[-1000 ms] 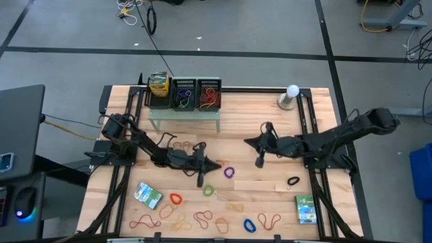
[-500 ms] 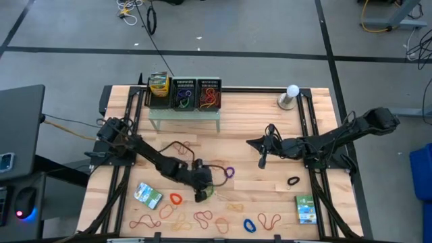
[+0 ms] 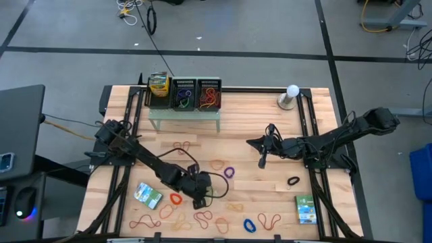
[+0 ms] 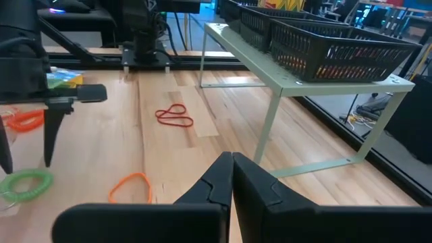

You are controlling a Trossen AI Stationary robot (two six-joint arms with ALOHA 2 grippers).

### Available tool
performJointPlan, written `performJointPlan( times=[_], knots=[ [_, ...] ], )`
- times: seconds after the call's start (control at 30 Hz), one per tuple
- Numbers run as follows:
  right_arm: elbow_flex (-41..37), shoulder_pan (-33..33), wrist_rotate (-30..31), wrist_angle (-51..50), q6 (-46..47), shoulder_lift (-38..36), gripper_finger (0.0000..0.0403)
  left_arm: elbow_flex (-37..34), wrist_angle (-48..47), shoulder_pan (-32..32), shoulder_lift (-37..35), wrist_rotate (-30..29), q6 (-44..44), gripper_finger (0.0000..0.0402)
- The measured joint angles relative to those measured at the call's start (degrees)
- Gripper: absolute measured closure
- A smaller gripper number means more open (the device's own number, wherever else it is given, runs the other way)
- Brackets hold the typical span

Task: Pick & Place Office Desk Supplies
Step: Put the green spring rubber band into the middle black bin on the shelf

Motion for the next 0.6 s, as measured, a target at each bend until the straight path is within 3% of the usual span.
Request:
performJointPlan(
  times=[0.2, 0.6],
  knots=[
    [0.0, 0.0, 0.0, 0.1, 0.0, 0.0, 0.0382, -0.1, -1.5, 1.6, 0.6, -0.2, -3.7, 0.0223],
    [0.0, 0.0, 0.0, 0.1, 0.0, 0.0, 0.0382, 0.1, -1.4, 2.7, 3.3, 3.4, -5.4, 0.028]
  ],
)
